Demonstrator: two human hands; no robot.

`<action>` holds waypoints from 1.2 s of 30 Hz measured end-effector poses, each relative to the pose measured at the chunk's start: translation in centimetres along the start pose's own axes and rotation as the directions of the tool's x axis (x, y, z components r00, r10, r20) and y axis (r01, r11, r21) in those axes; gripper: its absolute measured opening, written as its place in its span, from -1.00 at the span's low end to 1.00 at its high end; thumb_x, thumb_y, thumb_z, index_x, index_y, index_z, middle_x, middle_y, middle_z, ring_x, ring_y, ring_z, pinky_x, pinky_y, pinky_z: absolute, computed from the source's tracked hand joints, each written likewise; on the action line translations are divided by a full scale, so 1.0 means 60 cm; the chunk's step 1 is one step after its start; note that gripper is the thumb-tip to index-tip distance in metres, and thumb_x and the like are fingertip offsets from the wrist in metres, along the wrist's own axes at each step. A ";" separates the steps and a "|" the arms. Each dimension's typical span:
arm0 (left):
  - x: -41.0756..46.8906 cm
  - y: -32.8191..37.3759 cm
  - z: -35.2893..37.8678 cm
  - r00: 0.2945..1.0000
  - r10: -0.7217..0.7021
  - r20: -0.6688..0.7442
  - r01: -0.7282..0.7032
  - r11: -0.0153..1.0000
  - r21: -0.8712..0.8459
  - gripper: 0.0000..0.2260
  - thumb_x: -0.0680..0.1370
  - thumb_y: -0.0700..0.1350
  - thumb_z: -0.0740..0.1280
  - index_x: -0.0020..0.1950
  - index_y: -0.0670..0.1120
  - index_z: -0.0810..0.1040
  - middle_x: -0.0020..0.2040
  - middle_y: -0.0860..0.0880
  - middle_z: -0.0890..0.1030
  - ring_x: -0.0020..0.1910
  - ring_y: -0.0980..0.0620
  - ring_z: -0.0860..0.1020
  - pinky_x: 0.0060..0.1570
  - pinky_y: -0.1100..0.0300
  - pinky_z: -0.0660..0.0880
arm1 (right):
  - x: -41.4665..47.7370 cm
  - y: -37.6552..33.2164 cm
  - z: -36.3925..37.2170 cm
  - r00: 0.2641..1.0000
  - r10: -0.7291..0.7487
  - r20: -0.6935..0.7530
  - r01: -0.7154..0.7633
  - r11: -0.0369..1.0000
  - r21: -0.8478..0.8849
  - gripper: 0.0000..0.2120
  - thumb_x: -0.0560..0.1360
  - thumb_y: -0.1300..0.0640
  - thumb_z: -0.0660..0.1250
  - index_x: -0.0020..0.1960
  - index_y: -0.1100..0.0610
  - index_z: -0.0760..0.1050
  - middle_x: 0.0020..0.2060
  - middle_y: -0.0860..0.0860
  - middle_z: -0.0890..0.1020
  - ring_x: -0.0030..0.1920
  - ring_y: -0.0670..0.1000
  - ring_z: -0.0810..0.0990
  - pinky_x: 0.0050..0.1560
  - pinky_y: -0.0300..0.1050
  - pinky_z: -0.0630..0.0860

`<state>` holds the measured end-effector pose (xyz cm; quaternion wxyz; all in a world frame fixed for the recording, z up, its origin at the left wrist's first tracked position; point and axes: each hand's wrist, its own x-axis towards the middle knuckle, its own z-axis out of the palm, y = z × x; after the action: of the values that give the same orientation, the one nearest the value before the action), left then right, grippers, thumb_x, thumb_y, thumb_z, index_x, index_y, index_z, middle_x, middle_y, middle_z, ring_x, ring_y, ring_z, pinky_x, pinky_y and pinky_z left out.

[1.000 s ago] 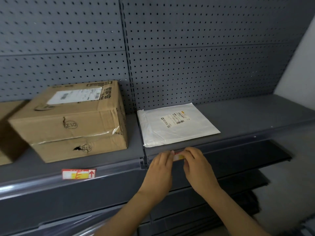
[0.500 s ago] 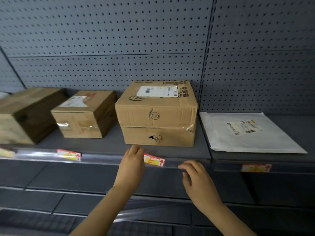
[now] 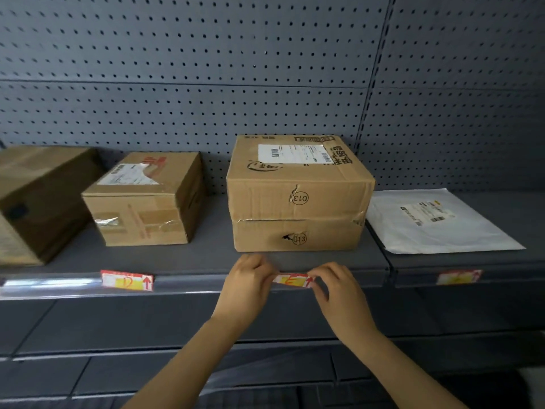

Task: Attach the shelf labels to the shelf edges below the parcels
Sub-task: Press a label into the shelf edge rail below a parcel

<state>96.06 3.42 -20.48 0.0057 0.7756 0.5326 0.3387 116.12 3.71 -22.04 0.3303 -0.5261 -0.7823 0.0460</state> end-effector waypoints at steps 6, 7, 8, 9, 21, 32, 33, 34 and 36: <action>-0.007 -0.015 0.010 0.999 -0.025 0.038 0.027 0.998 -0.053 -0.88 0.44 -0.29 0.41 -0.11 -0.09 0.66 -0.17 -0.04 0.58 -0.14 -0.03 0.51 -0.17 0.14 0.48 | 0.021 -0.006 -0.002 0.998 -0.053 0.021 0.055 0.993 -0.106 -0.89 0.42 0.25 0.43 -0.20 0.08 0.53 -0.21 -0.02 0.52 -0.19 0.00 0.48 -0.23 -0.08 0.46; -0.007 -0.014 0.010 0.999 -0.027 0.043 0.029 0.998 -0.048 -0.88 0.45 -0.29 0.40 -0.11 -0.09 0.66 -0.17 -0.05 0.58 -0.14 -0.04 0.51 -0.19 0.12 0.50 | 0.024 -0.006 -0.003 0.997 -0.069 0.039 0.074 0.987 -0.139 -0.88 0.41 0.26 0.42 -0.21 0.08 0.53 -0.21 -0.03 0.52 -0.20 0.00 0.47 -0.24 -0.08 0.45; -0.007 -0.012 0.009 0.998 -0.030 0.047 0.031 0.999 -0.041 -0.89 0.45 -0.29 0.40 -0.12 -0.10 0.65 -0.17 -0.05 0.57 -0.15 -0.04 0.51 -0.22 0.10 0.51 | 0.026 -0.006 -0.003 0.994 -0.085 0.062 0.094 0.981 -0.172 -0.85 0.41 0.28 0.42 -0.20 0.07 0.52 -0.22 -0.04 0.52 -0.21 0.00 0.46 -0.25 -0.09 0.43; -0.008 -0.009 0.009 0.998 -0.032 0.051 0.034 0.999 -0.032 -0.89 0.44 -0.30 0.41 -0.13 -0.10 0.65 -0.18 -0.06 0.57 -0.16 -0.05 0.51 -0.25 0.10 0.52 | 0.028 -0.007 -0.004 0.991 -0.100 0.084 0.115 0.973 -0.201 -0.82 0.39 0.31 0.42 -0.20 0.06 0.51 -0.22 -0.04 0.51 -0.23 -0.01 0.45 -0.25 -0.10 0.40; -0.025 0.004 0.032 0.997 0.035 0.063 -0.041 0.995 0.095 -0.61 0.22 -0.46 0.45 -0.02 -0.17 0.60 -0.15 -0.11 0.54 -0.20 -0.09 0.44 -0.28 0.09 0.47 | 0.036 0.003 -0.003 0.970 -0.201 0.139 0.233 0.932 -0.279 -0.76 0.21 0.39 0.49 -0.24 0.15 0.53 -0.33 0.05 0.51 -0.32 0.07 0.46 -0.41 -0.06 0.40; -0.037 0.009 0.050 0.997 0.071 0.025 -0.074 0.989 0.126 -0.63 0.26 -0.44 0.43 0.03 -0.21 0.60 -0.08 -0.12 0.56 -0.10 -0.09 0.49 -0.10 0.10 0.49 | 0.004 -0.013 0.021 0.969 -0.229 0.094 0.245 0.942 -0.231 -0.65 0.25 0.37 0.48 0.02 0.24 0.58 -0.15 0.08 0.58 -0.13 0.08 0.54 -0.14 -0.07 0.53; -0.038 0.011 0.050 0.997 0.070 0.028 -0.073 0.989 0.125 -0.63 0.24 -0.43 0.44 0.02 -0.20 0.60 -0.08 -0.11 0.56 -0.10 -0.08 0.48 -0.10 0.11 0.48 | 0.003 -0.015 0.020 0.967 -0.236 0.094 0.251 0.940 -0.231 -0.65 0.24 0.36 0.48 0.02 0.24 0.58 -0.16 0.07 0.58 -0.14 0.07 0.54 -0.15 -0.08 0.53; -0.038 0.013 0.050 0.997 0.067 0.038 -0.071 0.990 0.124 -0.63 0.24 -0.42 0.45 0.01 -0.19 0.60 -0.08 -0.10 0.55 -0.10 -0.06 0.47 -0.11 0.13 0.47 | 0.003 -0.017 0.019 0.966 -0.239 0.102 0.256 0.940 -0.227 -0.66 0.24 0.35 0.49 0.00 0.23 0.58 -0.17 0.06 0.57 -0.15 0.06 0.53 -0.16 -0.10 0.53; -0.038 0.015 0.046 0.997 0.057 0.060 -0.064 0.990 0.126 -0.63 0.24 -0.39 0.47 0.01 -0.16 0.60 -0.08 -0.08 0.55 -0.10 -0.04 0.46 -0.14 0.14 0.47 | 0.006 -0.020 0.015 0.964 -0.229 0.133 0.254 0.943 -0.216 -0.69 0.23 0.33 0.50 -0.04 0.19 0.58 -0.19 0.04 0.56 -0.17 0.04 0.53 -0.20 -0.12 0.53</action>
<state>97.79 2.12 -23.42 -0.0394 0.7993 0.5293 0.2820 114.57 3.72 -22.05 0.2278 -0.4578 -0.8574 -0.0584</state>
